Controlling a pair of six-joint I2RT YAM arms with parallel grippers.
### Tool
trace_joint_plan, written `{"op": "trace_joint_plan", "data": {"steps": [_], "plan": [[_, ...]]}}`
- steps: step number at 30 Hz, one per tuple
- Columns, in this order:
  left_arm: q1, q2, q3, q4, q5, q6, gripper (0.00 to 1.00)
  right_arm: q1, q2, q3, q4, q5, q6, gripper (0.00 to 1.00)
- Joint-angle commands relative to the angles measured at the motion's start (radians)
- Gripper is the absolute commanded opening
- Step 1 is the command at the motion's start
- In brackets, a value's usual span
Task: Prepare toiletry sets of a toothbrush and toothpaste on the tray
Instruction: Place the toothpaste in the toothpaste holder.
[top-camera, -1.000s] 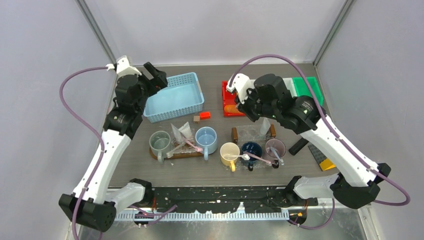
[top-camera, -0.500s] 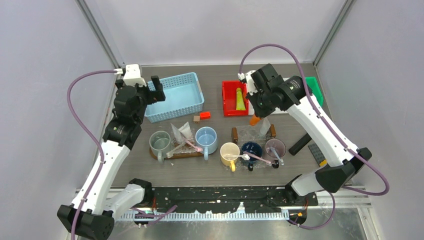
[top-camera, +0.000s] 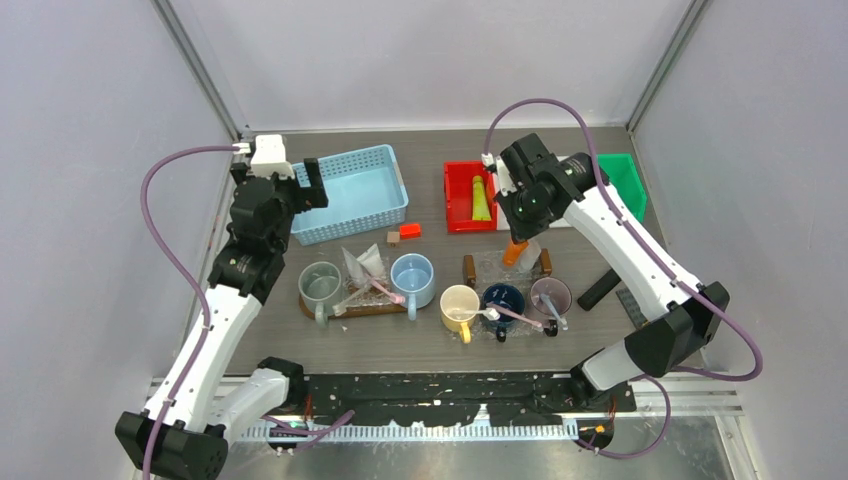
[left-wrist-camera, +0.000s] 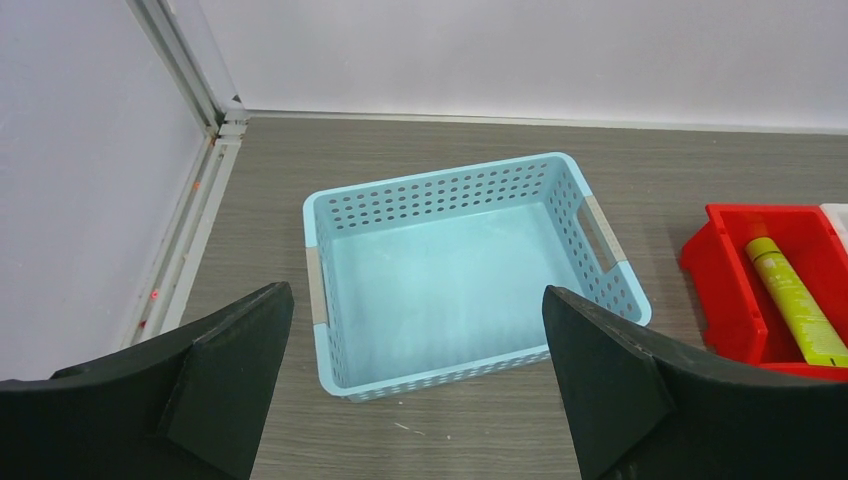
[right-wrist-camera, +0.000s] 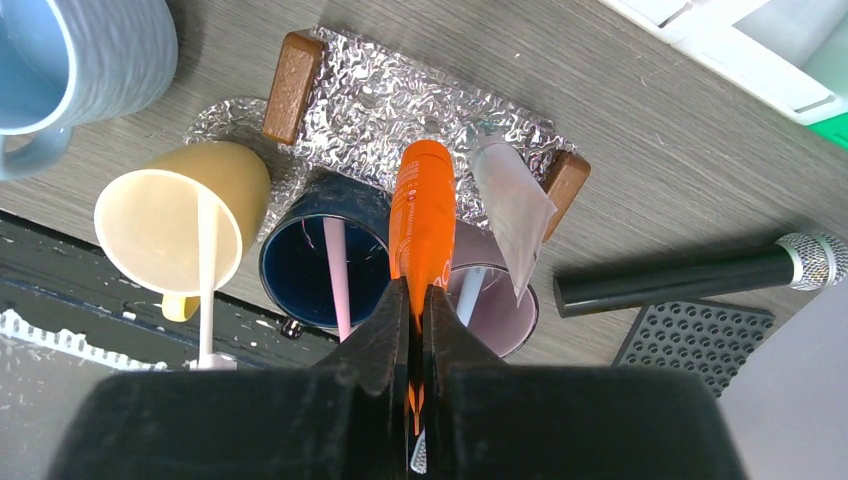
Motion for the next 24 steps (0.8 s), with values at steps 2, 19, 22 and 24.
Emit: {"op": "trace_joint_plan", "data": {"steps": [2,19,22,24], "plan": [[-0.003,-0.024,-0.006,0.069,-0.029,0.018,1.0,-0.01,-0.007,-0.033,0.065,-0.007,0.027,0.0],[-0.003,-0.025,-0.015,0.076,-0.032,0.018,1.0,-0.03,0.03,-0.116,0.148,0.007,0.034,0.0],[-0.003,-0.024,-0.015,0.076,-0.032,0.018,1.0,-0.031,0.034,-0.136,0.16,0.004,0.035,0.01],[-0.003,-0.024,-0.016,0.077,-0.032,0.018,1.0,-0.031,0.036,-0.149,0.169,-0.001,0.037,0.03]]}}
